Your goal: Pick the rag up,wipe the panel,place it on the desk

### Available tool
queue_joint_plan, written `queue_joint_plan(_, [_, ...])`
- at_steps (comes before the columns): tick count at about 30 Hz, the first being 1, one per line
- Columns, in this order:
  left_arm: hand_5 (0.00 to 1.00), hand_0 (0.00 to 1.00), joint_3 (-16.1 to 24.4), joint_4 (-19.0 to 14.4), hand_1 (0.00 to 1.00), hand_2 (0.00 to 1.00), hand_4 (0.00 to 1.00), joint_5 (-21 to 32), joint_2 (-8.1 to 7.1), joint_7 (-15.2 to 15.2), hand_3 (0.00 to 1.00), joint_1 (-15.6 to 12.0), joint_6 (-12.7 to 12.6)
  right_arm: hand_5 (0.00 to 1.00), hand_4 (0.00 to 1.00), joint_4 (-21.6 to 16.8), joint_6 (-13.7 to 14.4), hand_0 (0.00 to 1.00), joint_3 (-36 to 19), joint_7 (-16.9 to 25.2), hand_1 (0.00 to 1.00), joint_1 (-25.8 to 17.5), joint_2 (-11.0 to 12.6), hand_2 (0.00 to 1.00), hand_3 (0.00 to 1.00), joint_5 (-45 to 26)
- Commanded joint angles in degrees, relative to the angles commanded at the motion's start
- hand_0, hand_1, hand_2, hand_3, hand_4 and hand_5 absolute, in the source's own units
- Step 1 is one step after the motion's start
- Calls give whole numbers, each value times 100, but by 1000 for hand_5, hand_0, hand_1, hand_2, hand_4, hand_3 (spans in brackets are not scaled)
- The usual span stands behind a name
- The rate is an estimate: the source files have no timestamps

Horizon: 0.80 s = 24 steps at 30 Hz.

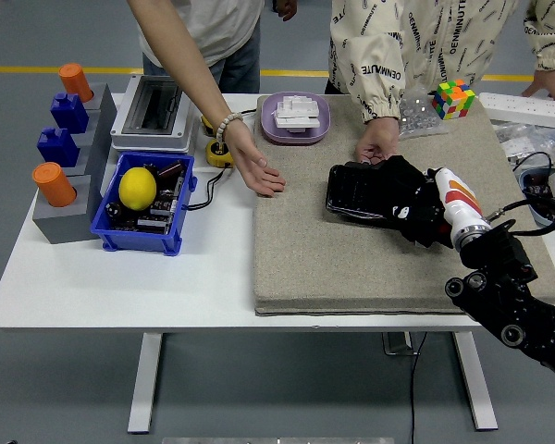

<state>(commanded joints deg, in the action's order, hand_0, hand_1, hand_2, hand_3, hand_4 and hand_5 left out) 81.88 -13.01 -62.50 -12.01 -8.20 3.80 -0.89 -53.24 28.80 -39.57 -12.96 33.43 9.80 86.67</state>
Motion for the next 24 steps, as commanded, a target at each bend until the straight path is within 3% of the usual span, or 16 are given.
queue_joint_plan(6, [444,606,10,0,641,656,628,-6,-11,-1,561,-3,-2,153,958,-102,-35,285,216,-24,406,120,-17,440,476,-1])
queue_joint_plan(15, [443,606,97,15,642,655,628,-53,-50,-6,561,-55,-9,154,960,-626,-181,287,429,-225,406,420,690,440,477,55])
queue_joint_plan(24, [443,606,121,-11,642,655,628,-73,-78,-4,560,-57,-5,153,960,-860,-278,286,460,-309,407,467,1076,440,477,73])
